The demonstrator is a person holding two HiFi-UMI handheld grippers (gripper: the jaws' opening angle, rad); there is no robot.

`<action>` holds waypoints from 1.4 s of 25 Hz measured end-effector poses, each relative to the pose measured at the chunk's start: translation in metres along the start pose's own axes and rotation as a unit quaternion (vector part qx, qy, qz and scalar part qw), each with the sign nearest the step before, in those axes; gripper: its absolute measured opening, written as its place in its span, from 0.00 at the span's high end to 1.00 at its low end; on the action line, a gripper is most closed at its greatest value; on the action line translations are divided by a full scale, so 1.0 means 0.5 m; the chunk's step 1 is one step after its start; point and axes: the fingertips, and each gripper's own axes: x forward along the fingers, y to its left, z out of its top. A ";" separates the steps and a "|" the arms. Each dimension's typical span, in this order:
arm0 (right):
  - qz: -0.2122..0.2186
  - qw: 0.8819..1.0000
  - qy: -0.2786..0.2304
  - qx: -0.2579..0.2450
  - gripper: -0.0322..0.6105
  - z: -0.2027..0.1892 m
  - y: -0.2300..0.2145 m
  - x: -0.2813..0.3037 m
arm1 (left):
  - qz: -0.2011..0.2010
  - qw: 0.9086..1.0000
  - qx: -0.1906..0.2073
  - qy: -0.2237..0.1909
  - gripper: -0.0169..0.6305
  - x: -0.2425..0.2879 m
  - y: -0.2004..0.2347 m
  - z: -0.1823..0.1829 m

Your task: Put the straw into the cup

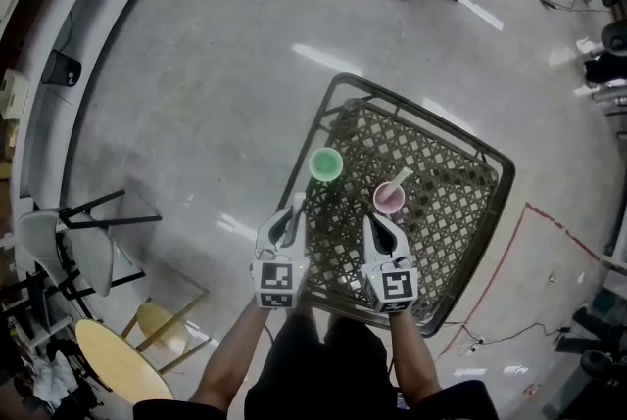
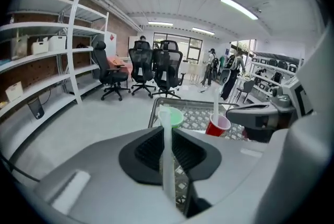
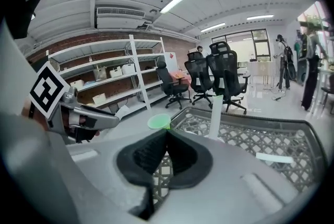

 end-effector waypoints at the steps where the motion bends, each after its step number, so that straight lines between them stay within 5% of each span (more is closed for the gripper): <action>1: -0.003 1.000 -0.003 0.000 0.95 0.007 -0.003 -0.003 | -0.002 1.000 0.002 -0.014 0.89 -0.001 -0.005 0.015; 14: -0.020 0.998 -0.066 0.004 0.95 0.113 -0.040 0.010 | -0.027 0.986 0.027 -0.160 0.89 0.011 -0.058 0.179; 35: -0.049 0.994 -0.096 0.021 0.95 0.217 -0.085 0.078 | -0.044 0.966 -0.005 -0.254 0.89 0.073 -0.047 0.312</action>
